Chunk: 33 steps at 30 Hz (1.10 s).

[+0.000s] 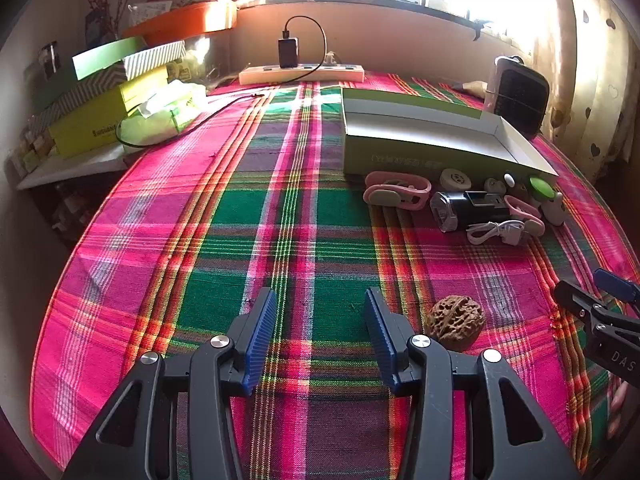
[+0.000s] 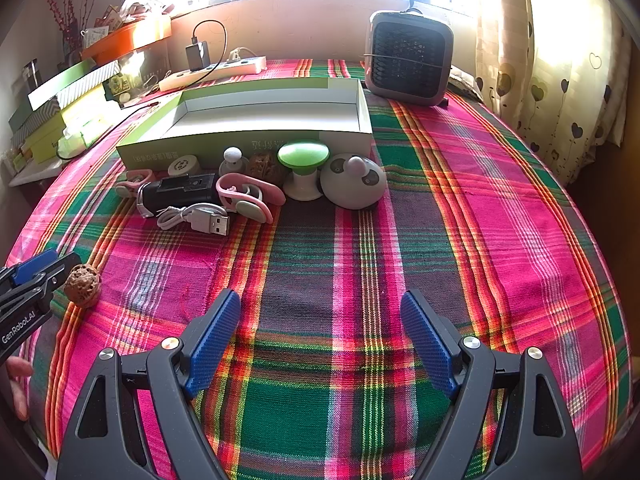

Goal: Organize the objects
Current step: 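Grasp the walnut with the left gripper while the right gripper approaches the white USB cable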

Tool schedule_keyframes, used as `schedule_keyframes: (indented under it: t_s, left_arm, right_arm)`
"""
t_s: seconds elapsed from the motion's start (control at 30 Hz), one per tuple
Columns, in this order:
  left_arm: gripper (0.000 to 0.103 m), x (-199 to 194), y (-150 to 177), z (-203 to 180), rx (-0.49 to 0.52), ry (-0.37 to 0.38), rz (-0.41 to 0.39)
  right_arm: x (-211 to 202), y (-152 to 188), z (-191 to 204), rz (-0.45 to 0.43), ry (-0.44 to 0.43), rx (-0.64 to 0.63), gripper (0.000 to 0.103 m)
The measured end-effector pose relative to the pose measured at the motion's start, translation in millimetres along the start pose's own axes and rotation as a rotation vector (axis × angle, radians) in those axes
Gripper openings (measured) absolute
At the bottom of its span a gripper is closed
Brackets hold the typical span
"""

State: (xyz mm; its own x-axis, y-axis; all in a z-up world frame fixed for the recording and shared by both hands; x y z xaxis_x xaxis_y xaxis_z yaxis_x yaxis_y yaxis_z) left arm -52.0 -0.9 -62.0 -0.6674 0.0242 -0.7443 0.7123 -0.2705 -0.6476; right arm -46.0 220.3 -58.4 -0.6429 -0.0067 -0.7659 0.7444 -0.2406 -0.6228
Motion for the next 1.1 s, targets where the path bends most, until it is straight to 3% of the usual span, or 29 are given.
schedule_keyframes:
  t_s: [0.4,0.8,1.1]
  left_arm:
    - [0.043,-12.3,8.3,8.1,0.000,0.176,-0.033]
    - [0.043,-14.1,10.4,1.8,0.057,0.141,-0.026]
    - [0.043,-18.9,14.6,0.9,0.066,0.164,-0.028]
  right_arm:
    - [0.0,-1.3,1.5,0.002,-0.010,-0.008,0.082]
    - [-1.4,0.3,-0.6,0.002,-0.013,-0.009,0.082]
    - [-1.9,1.4,0.2,0.004,-0.014,-0.012,0.082]
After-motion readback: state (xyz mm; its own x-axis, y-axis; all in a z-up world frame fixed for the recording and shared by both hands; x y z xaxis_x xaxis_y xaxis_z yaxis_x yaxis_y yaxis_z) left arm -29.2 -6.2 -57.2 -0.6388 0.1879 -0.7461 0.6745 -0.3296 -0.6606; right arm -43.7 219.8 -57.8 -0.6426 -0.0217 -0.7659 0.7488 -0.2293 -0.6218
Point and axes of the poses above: each gripper's, at about its wrist camera, not at the fingertips, and x roughly the way its jaws point, z to its left, y to its underside, the point moved 8 cm from there along x, roughly the way its jaws point, and after that the axes turned 15 degrees about x, right-handed, at the moved point
